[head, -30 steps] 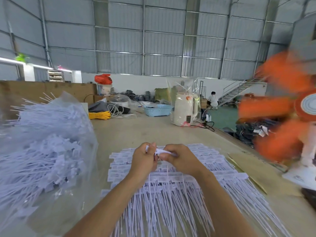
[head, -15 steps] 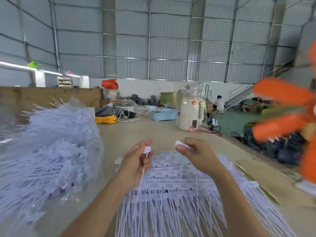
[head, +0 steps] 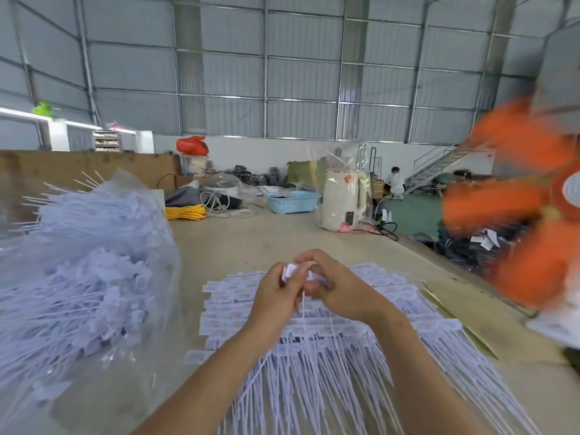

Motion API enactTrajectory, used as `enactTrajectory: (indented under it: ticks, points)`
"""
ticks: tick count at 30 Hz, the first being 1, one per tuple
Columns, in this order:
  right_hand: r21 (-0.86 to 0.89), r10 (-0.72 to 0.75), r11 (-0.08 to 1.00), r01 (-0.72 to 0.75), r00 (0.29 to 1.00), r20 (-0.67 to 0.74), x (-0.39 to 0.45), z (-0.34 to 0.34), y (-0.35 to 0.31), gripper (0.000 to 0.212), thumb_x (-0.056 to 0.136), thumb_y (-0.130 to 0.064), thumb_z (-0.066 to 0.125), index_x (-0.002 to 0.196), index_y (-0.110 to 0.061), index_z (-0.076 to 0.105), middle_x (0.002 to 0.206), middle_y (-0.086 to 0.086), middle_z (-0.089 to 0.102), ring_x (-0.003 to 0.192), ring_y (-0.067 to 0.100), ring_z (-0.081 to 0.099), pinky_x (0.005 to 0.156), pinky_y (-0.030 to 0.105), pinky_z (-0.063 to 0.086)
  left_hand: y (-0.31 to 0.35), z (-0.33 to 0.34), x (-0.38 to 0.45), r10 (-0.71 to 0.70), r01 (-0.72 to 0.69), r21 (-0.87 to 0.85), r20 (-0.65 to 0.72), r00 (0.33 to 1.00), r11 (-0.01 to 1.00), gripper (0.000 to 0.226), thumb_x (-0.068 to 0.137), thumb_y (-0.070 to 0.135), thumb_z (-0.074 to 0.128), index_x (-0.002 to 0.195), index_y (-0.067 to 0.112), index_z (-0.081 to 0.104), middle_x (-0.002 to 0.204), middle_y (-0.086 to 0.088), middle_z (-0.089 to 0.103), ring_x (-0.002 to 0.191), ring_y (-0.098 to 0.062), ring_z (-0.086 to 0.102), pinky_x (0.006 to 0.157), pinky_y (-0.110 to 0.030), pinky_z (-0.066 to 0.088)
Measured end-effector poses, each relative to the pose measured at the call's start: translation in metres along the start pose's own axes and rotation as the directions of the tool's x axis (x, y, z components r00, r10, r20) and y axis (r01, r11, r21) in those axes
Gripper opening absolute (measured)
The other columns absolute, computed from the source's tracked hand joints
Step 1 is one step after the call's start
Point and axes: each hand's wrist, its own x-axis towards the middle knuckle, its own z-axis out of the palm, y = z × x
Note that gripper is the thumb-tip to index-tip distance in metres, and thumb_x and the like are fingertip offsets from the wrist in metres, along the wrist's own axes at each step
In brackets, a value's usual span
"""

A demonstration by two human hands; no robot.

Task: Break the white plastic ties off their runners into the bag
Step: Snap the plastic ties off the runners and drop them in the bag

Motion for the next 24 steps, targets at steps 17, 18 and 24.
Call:
enactTrajectory:
  ticks: [17,18,24]
  points:
    - [-0.052,0.008,0.999,-0.008,1.0,-0.011,0.002,0.004,0.002,0.032,0.091,-0.018,0.059,0.059,-0.021,0.06,0.06,-0.009,0.059,0.047,-0.001,0.048,0.05,0.008,0.035,-0.001,0.001,-0.005,0.038,-0.039,-0.006,-0.084,0.996,0.999,0.033,0.099,0.03,0.045,0.076,0.008,0.047,0.046,-0.003,0.049,0.04,-0.013,0.042,0.04,-0.023,0.034]
    - [-0.074,0.028,0.997,-0.028,1.0,-0.002,0.002,0.004,0.003,0.035,0.091,-0.019,0.059,0.057,-0.022,0.055,0.057,-0.009,0.054,0.045,-0.001,0.045,0.048,0.009,0.034,-0.001,0.001,-0.004,0.023,-0.024,-0.002,-0.096,0.995,1.0,0.035,0.099,0.03,0.045,0.072,0.009,0.045,0.045,-0.002,0.048,0.038,-0.013,0.04,0.039,-0.023,0.032]
    - [-0.126,-0.005,0.992,0.006,1.0,0.016,0.003,0.007,0.005,0.038,0.091,-0.018,0.06,0.055,-0.019,0.047,0.051,-0.008,0.041,0.043,-0.001,0.04,0.048,0.01,0.032,-0.002,-0.005,0.0,-0.044,0.047,0.026,-0.092,0.995,0.999,0.039,0.097,0.03,0.05,0.065,0.01,0.044,0.045,-0.005,0.041,0.03,-0.009,0.031,0.037,-0.017,0.024]
